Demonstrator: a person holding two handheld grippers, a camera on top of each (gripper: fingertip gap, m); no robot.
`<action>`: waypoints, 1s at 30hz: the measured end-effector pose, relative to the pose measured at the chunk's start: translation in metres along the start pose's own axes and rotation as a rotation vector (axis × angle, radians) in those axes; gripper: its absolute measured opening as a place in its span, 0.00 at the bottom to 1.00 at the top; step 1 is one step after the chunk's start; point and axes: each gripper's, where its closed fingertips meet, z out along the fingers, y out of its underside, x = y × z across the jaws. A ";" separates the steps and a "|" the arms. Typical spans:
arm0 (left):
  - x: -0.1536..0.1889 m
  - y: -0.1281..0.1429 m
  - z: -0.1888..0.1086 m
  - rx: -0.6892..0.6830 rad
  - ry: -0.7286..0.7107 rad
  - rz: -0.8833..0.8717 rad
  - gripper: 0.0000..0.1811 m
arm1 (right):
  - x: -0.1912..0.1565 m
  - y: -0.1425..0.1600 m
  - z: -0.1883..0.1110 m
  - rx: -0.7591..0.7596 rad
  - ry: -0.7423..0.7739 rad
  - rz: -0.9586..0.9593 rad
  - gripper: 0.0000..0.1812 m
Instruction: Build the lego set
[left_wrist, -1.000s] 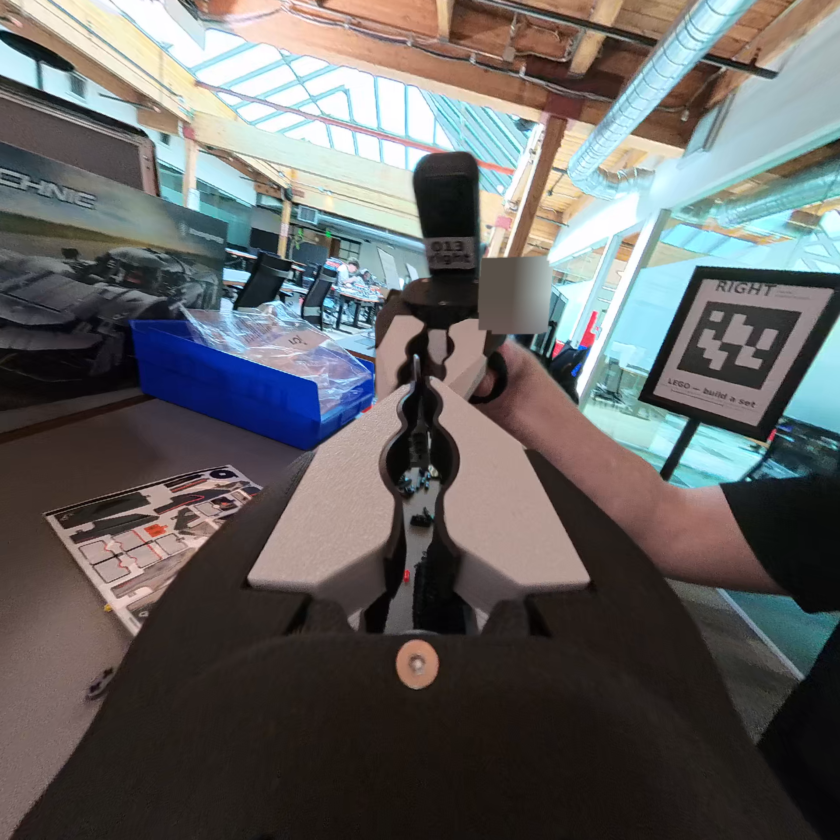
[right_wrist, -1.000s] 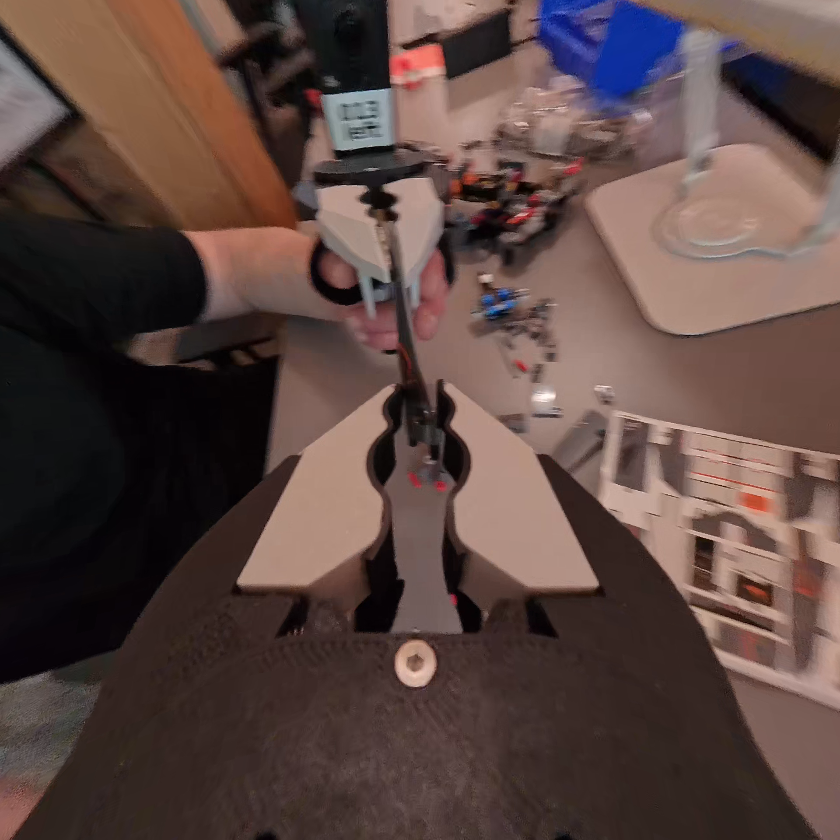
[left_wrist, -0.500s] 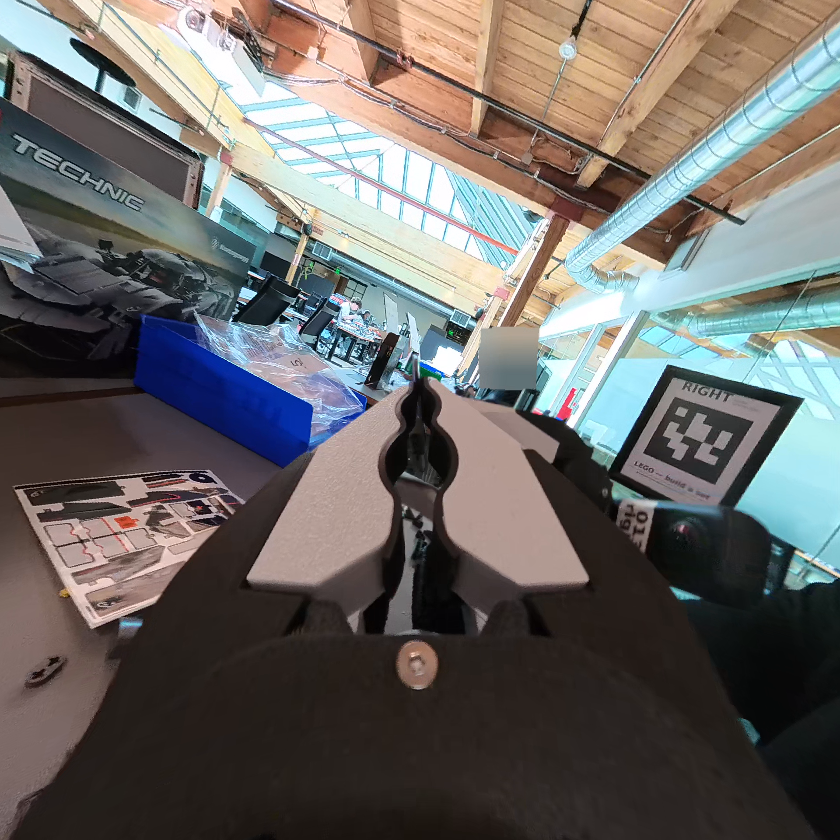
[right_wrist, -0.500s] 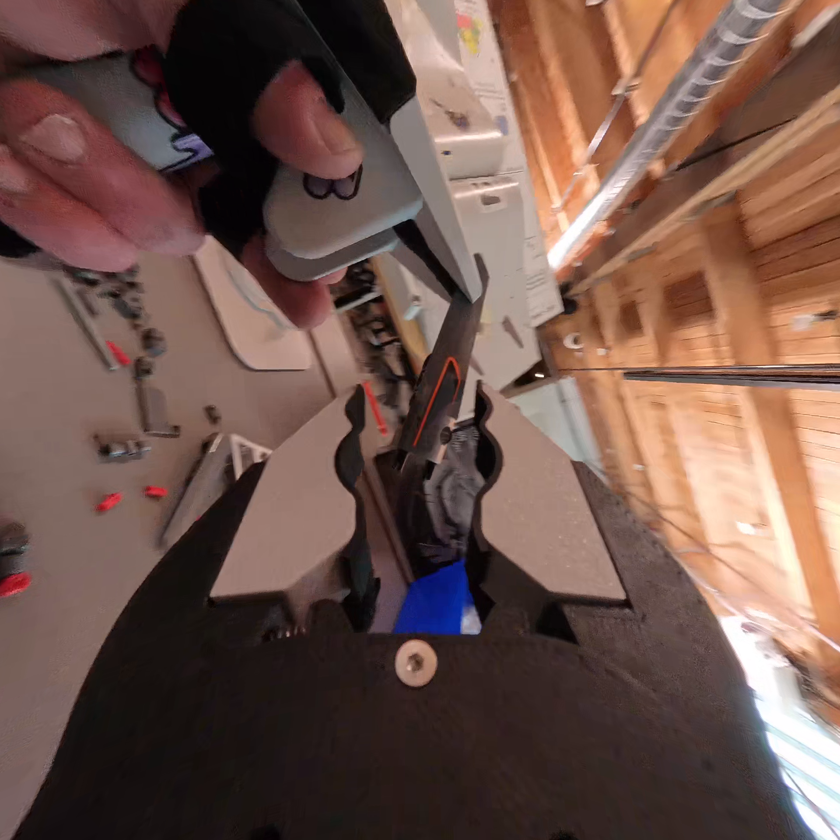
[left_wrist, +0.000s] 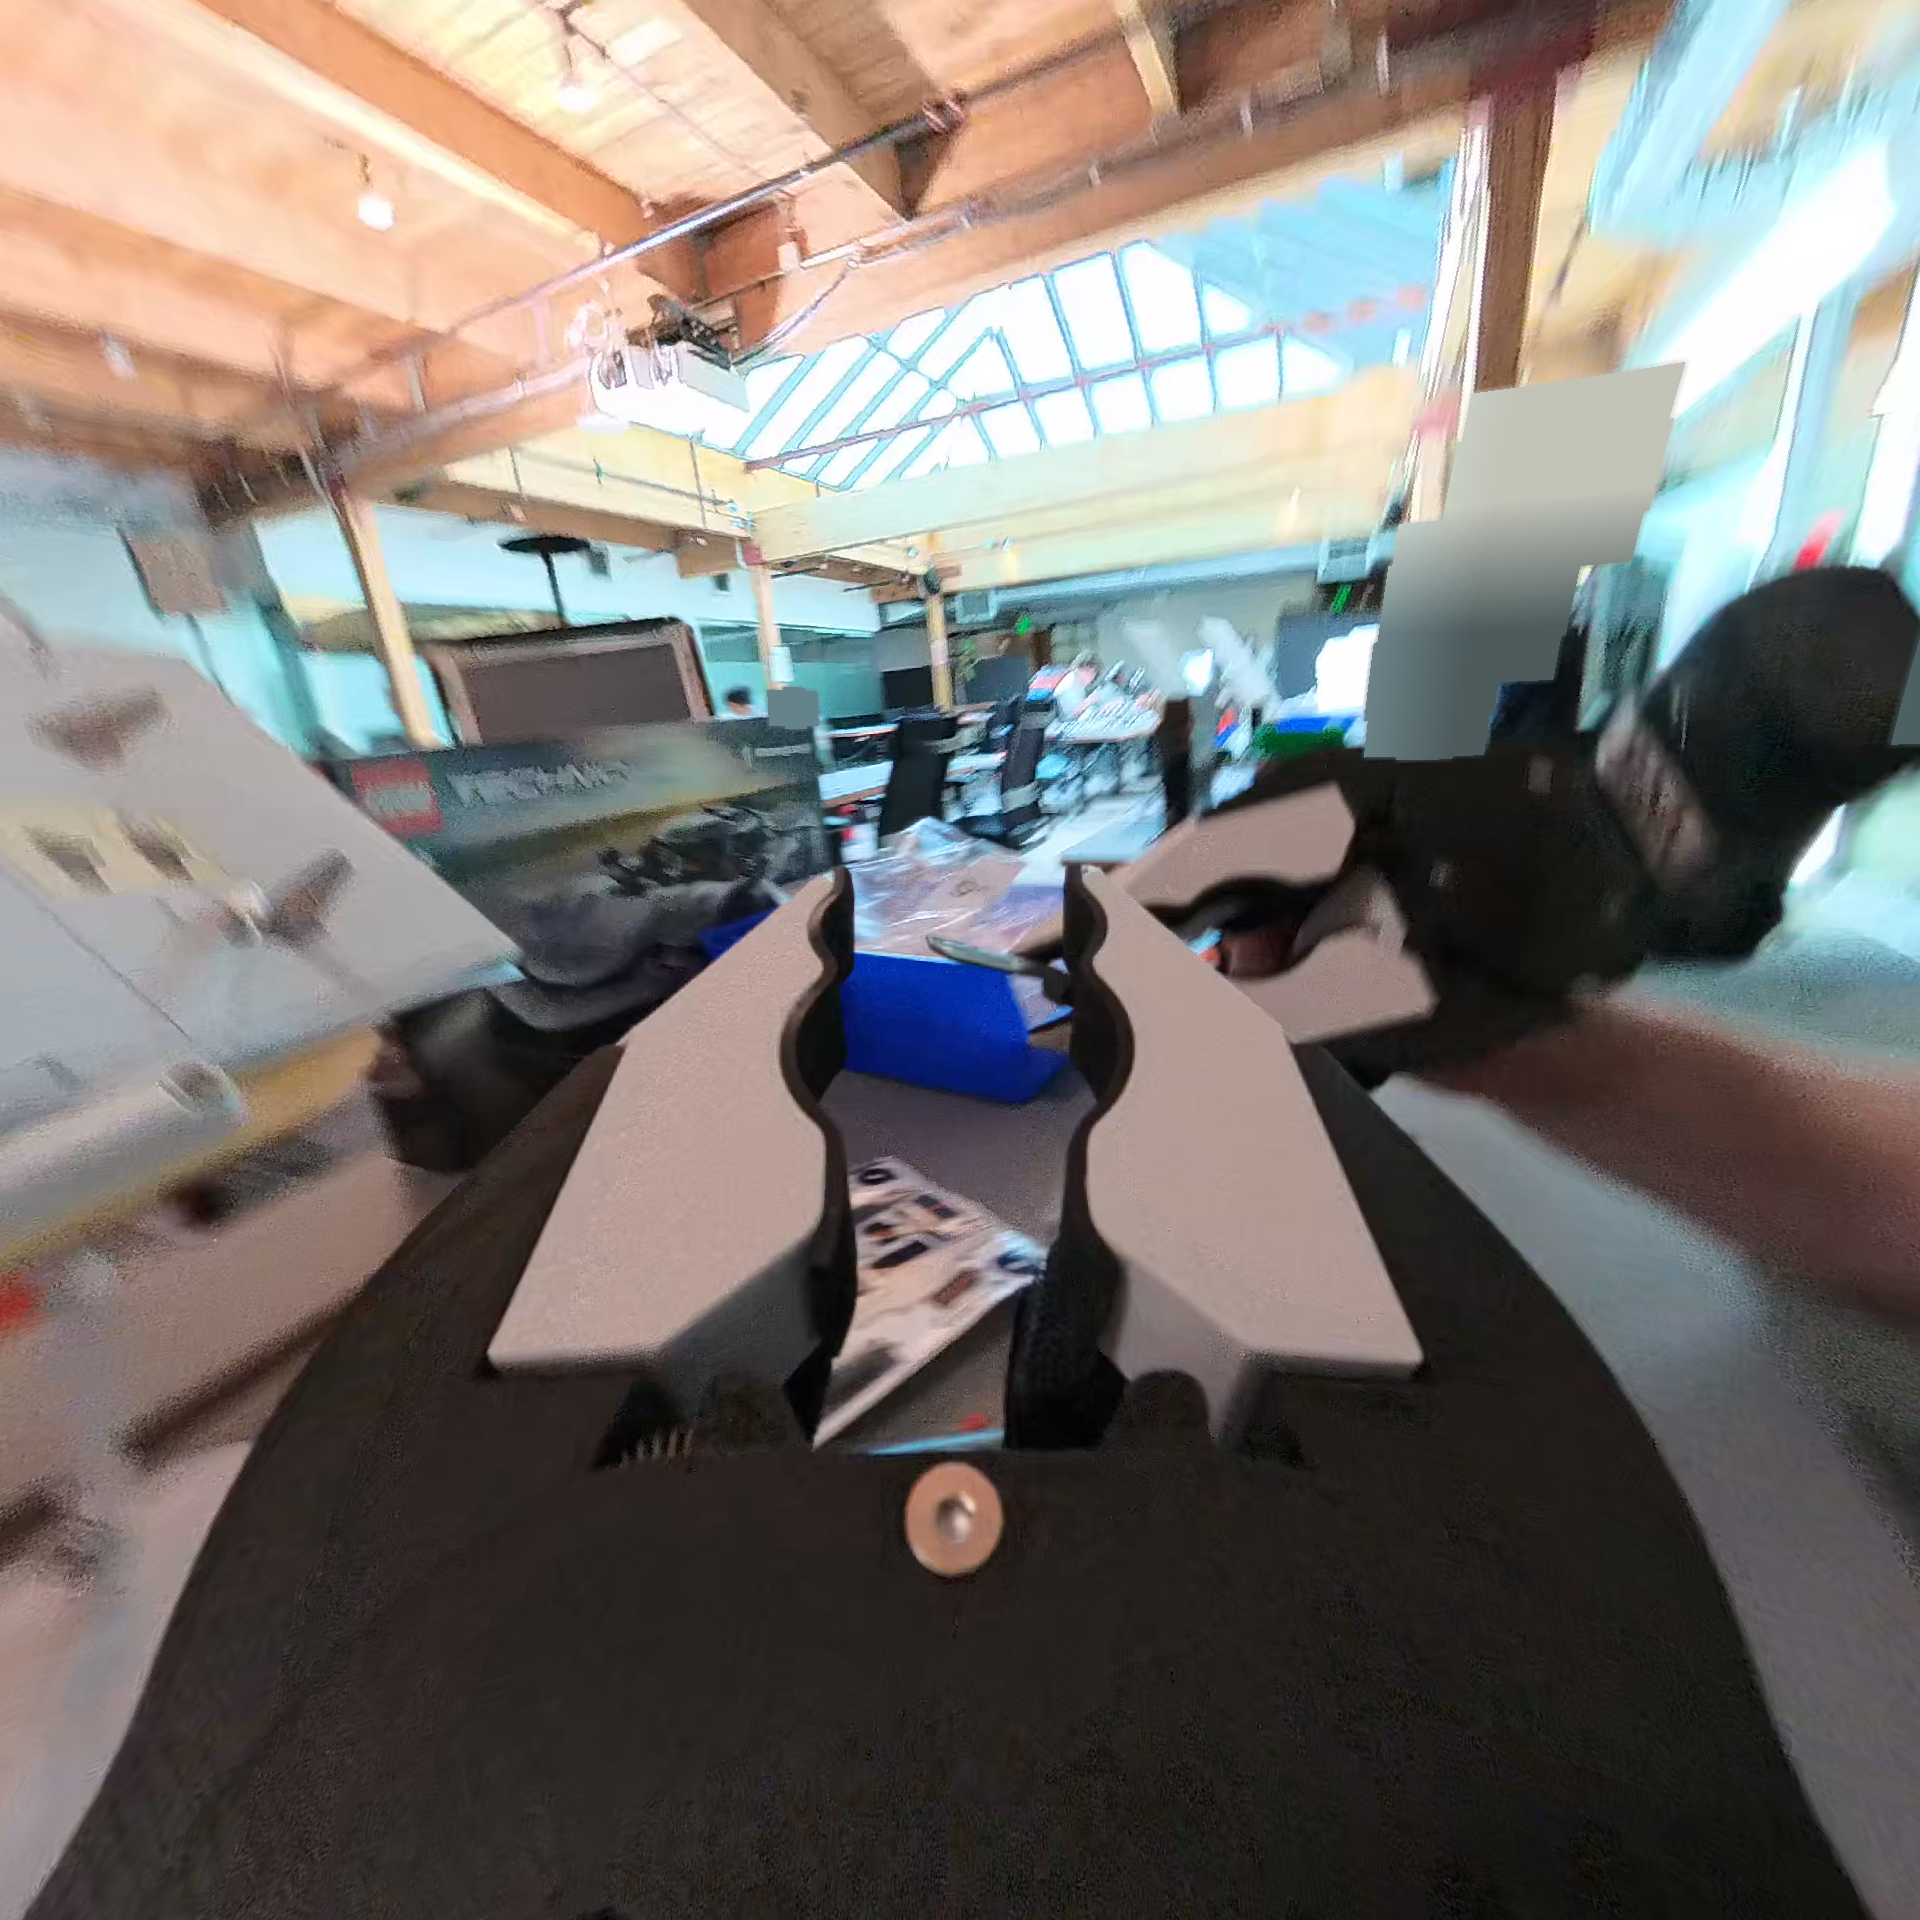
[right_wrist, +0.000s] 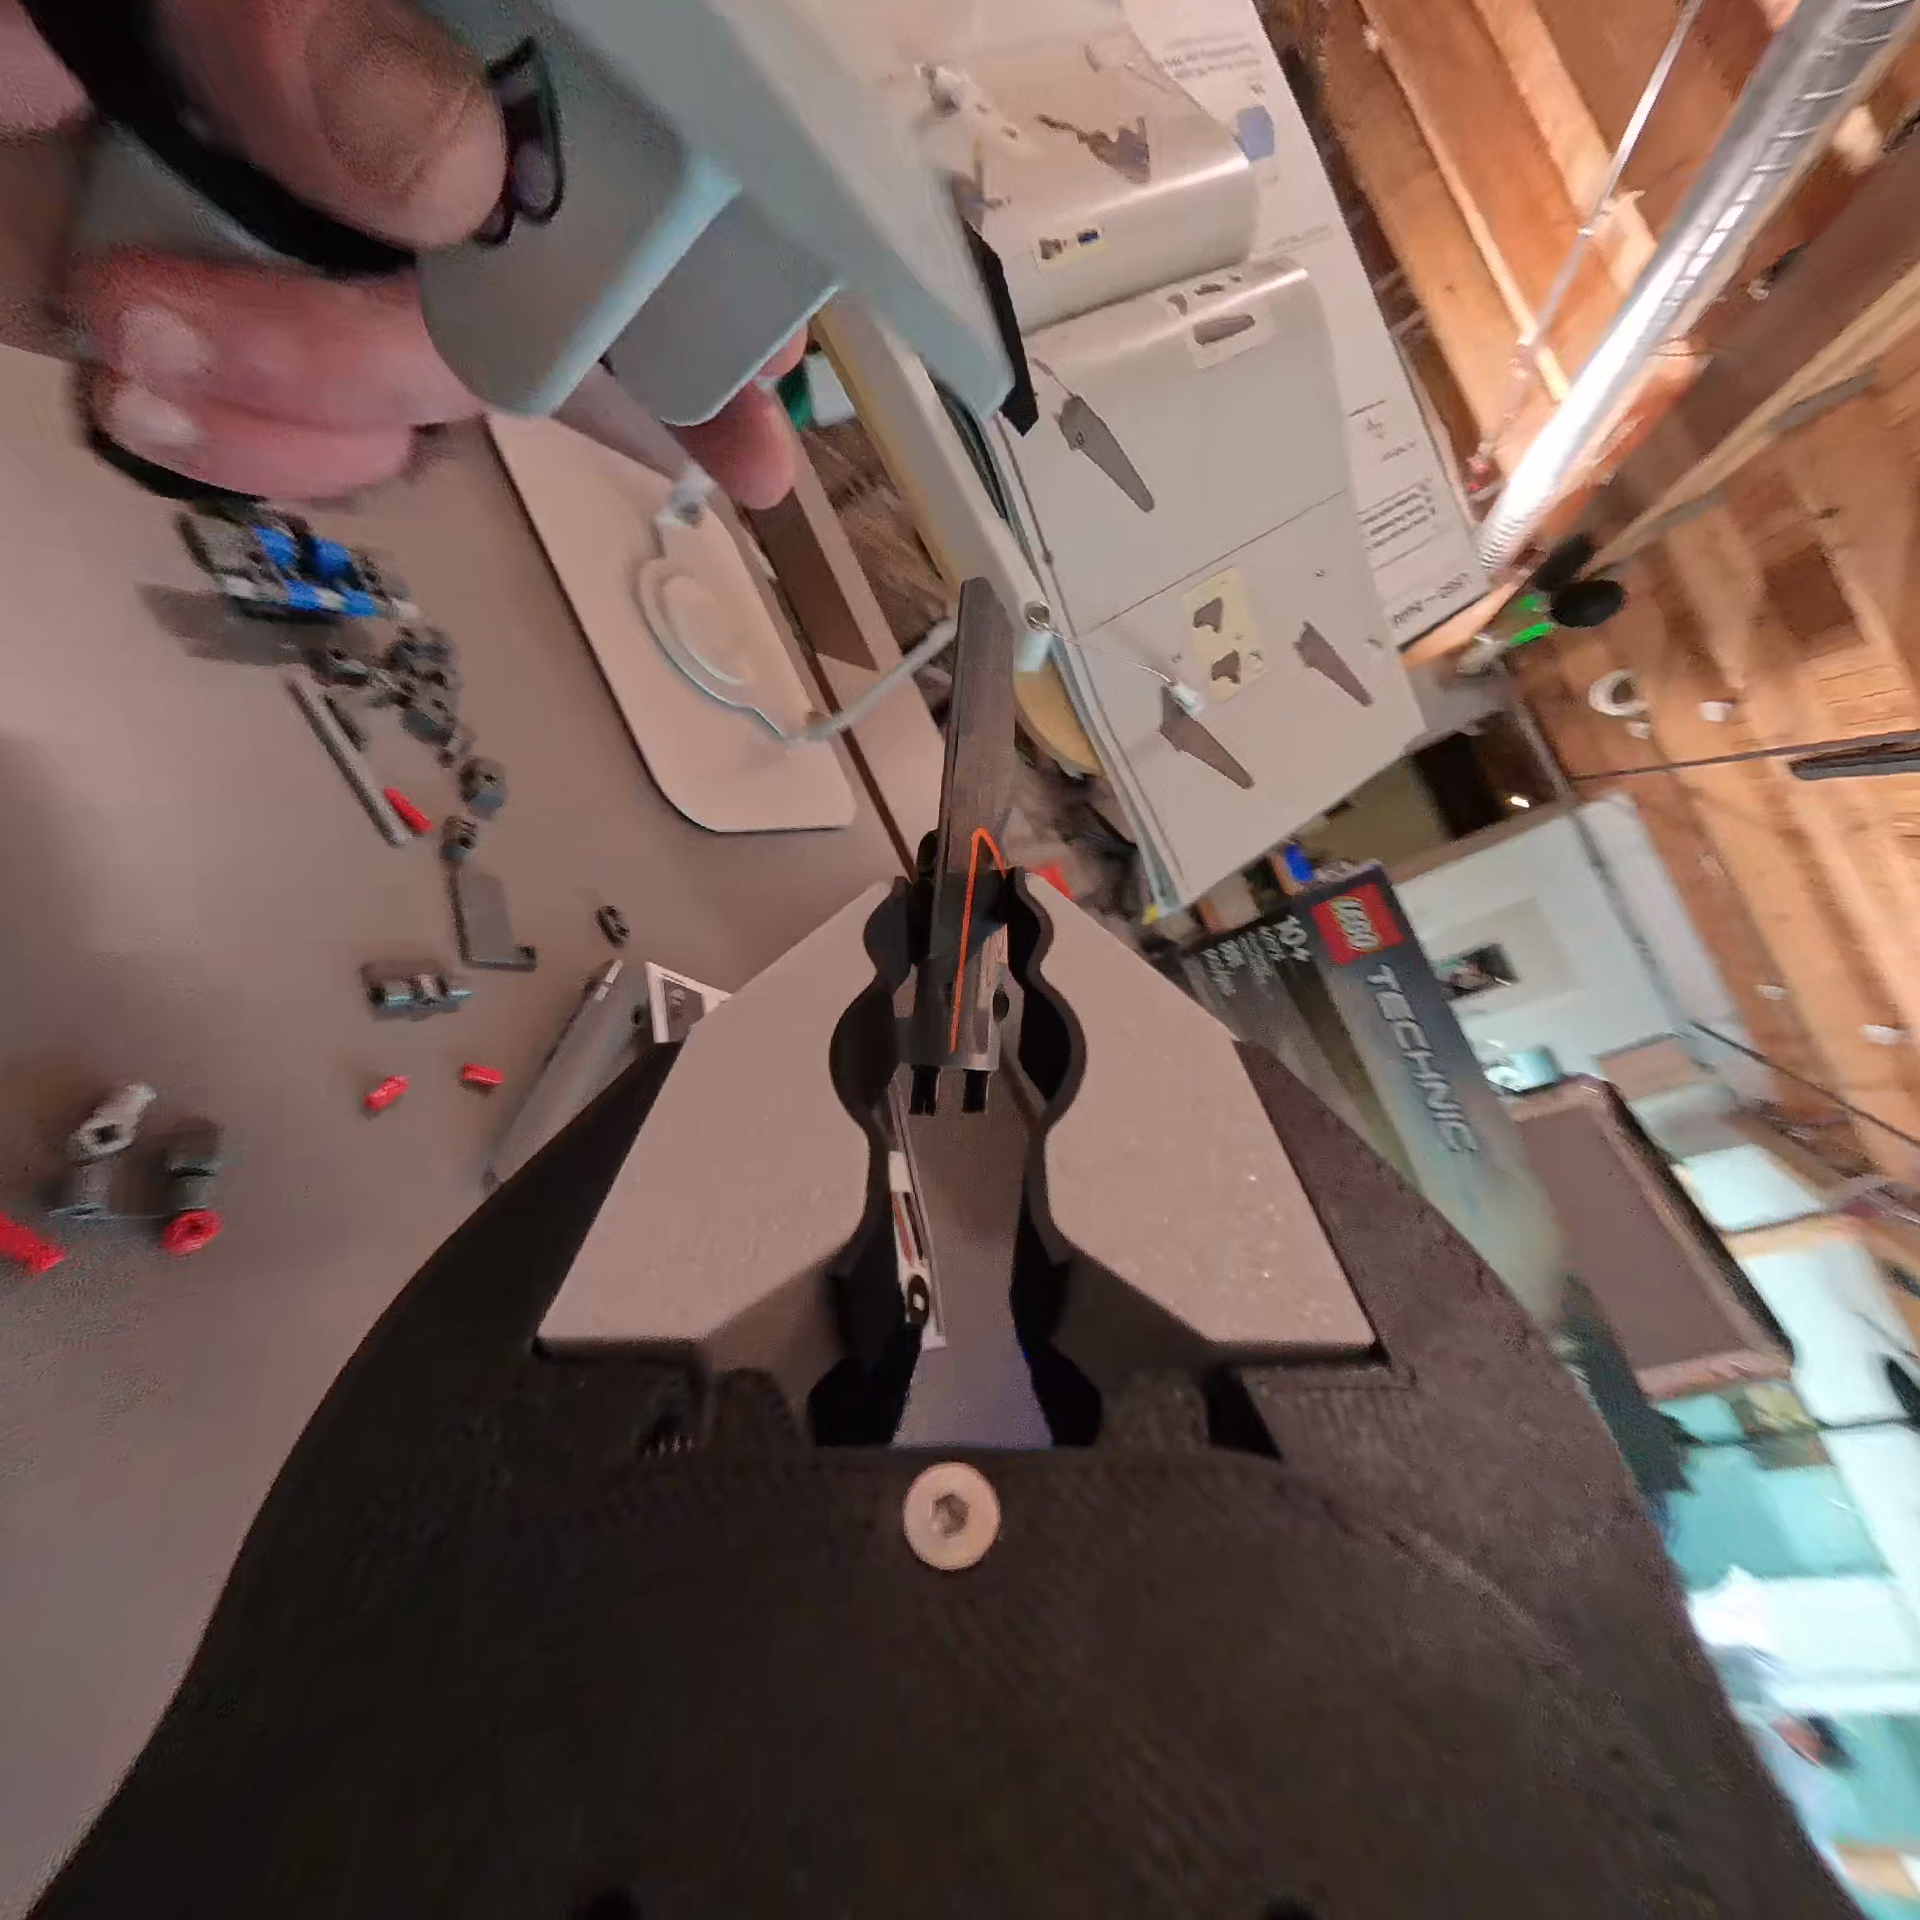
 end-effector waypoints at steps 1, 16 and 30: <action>0.006 0.002 0.002 -0.034 -0.013 0.145 0.21 | 0.000 0.000 -0.003 0.020 -0.039 0.027 0.08; 0.045 0.062 0.017 -0.350 -0.039 1.079 0.01 | -0.037 0.017 -0.022 -0.042 -0.475 0.054 0.06; 0.045 0.076 0.016 -0.424 -0.029 1.157 0.00 | -0.032 0.017 -0.024 -0.042 -0.406 -0.015 0.08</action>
